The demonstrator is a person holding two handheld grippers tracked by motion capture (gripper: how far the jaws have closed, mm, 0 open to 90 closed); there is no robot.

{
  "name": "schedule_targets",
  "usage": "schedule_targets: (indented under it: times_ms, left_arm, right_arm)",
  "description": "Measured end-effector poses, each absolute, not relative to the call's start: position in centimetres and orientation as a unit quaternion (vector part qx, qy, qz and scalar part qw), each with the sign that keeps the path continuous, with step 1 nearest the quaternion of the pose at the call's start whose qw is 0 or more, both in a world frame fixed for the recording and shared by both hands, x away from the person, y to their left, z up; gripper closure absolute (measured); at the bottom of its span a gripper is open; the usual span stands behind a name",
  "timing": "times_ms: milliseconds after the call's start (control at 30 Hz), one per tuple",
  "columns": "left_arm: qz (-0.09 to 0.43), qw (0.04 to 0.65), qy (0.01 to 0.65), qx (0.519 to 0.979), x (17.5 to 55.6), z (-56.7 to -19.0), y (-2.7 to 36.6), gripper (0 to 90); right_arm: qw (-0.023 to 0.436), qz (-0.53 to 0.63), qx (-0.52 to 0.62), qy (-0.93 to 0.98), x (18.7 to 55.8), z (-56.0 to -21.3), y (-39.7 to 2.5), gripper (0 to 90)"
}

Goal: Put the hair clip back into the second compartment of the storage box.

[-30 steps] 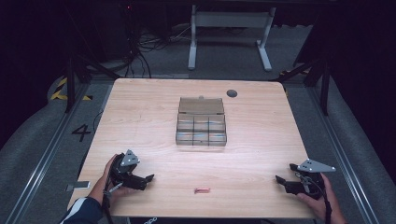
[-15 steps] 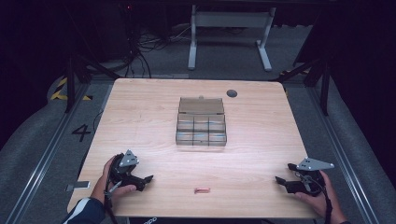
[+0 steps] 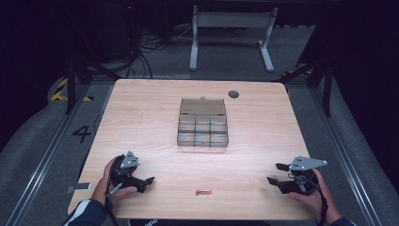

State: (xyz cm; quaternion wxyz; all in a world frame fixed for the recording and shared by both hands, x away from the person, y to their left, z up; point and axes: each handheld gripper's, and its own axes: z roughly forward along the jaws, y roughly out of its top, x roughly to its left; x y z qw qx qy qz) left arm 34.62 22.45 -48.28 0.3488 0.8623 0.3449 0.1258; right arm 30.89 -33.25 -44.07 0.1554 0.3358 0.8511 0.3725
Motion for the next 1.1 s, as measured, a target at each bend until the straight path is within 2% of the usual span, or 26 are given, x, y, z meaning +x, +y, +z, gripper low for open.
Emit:
schedule_targets:
  times_ms: [733,900,1100]
  left_arm:
    - [0.126,0.349,0.345,0.862,34.6,-48.3,22.5,0.5]
    - [0.126,0.349,0.345,0.862,34.6,-48.3,22.5,0.5]
    - [0.125,0.349,0.345,0.862,34.6,-48.3,22.5,0.5]
  right_arm:
    - [0.104,0.361,0.227,0.899,31.4,-44.0,-24.5,37.2]
    - [0.080,0.379,0.203,0.899,31.7,-43.6,-21.6,39.9]
    - [0.080,0.371,0.175,0.908,31.8,-43.8,-18.9,41.6]
